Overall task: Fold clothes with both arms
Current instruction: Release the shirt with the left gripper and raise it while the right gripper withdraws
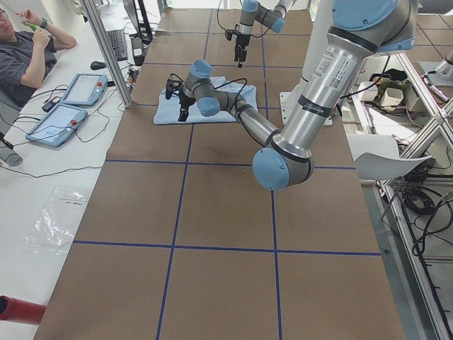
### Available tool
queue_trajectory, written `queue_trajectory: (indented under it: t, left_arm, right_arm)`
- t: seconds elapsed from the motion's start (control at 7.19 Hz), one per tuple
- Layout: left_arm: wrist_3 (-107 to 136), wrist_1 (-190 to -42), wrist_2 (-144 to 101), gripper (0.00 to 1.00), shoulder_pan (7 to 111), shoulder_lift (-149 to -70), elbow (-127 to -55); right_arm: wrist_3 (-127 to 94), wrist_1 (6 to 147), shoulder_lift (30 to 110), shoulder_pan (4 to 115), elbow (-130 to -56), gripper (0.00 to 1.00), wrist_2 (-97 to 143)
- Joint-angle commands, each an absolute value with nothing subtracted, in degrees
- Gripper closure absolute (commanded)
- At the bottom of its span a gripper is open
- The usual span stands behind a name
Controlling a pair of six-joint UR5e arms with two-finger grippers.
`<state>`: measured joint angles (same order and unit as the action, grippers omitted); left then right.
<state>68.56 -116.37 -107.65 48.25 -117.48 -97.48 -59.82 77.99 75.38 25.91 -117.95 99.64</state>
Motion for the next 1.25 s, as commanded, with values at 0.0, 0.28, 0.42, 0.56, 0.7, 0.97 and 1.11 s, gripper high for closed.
queue_trajectory:
  t: [0.0,0.28,0.42,0.56,0.7,0.97,1.11]
  left_arm:
    - [68.4,-113.6,-108.9,0.0,48.3,-115.8,-102.2]
    - [68.5,-113.6,-108.9,0.0,48.3,-115.8,-102.4]
    - [68.5,-113.6,-108.9,0.0,48.3,-115.8,-102.3]
    - [68.6,-113.6,-109.2,0.0,48.3,-115.9,-102.3]
    - [68.9,-113.6,-109.2,0.0,48.2,-116.0,-102.4]
    - [69.0,-113.6,-109.2,0.0,48.1,-116.1,-102.3]
    - [69.0,-113.6,-109.2,0.0,48.1,-116.1,-102.3]
  right_arm:
    - [-59.2,90.1,63.5,19.0,-111.9,0.0,90.1]
    - [-58.4,90.1,61.7,17.5,-107.1,0.0,88.2]
    - [-58.3,90.1,61.9,16.6,-106.5,0.0,88.0]
    - [-58.3,90.3,61.7,16.2,-106.3,0.0,87.5]
    - [-58.2,90.4,62.0,15.7,-106.0,0.0,87.2]
    - [-58.0,90.4,62.1,15.2,-104.8,0.0,87.1]
    - [-57.3,90.4,62.1,15.2,-104.5,0.0,87.1]
